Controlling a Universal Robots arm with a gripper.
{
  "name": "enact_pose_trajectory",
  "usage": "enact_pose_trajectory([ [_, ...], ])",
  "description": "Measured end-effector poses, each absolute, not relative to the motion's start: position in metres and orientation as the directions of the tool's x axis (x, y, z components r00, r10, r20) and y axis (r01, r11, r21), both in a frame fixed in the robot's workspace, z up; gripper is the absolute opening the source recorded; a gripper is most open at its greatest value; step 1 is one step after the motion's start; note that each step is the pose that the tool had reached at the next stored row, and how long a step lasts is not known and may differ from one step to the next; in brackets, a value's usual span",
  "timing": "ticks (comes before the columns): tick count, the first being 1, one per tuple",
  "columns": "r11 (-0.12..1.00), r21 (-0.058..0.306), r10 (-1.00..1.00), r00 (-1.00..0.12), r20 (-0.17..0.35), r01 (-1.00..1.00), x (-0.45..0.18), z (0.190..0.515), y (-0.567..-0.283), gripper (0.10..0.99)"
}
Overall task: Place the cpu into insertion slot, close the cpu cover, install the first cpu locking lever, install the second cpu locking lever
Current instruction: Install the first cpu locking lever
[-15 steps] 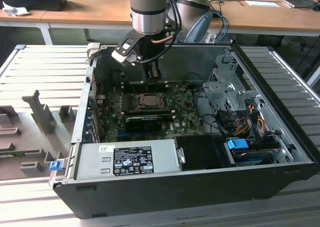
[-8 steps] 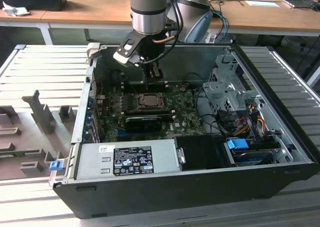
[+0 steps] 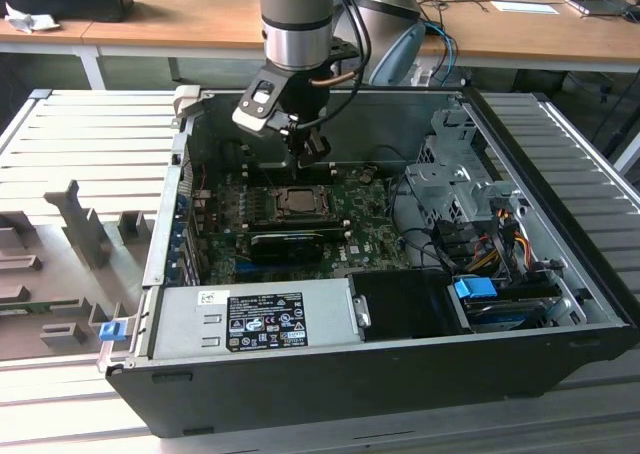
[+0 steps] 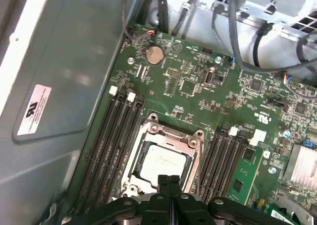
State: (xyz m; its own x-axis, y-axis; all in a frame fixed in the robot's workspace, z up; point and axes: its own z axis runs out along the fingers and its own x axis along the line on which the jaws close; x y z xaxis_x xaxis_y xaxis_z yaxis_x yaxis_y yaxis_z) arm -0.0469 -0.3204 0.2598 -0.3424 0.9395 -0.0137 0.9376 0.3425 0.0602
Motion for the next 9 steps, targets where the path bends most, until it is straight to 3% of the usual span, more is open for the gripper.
enact_pose_trajectory([
  [9,0.454,0.060,0.891,-0.454,-0.015,0.889,-0.0469,0.2592,-0.3204,0.106],
])
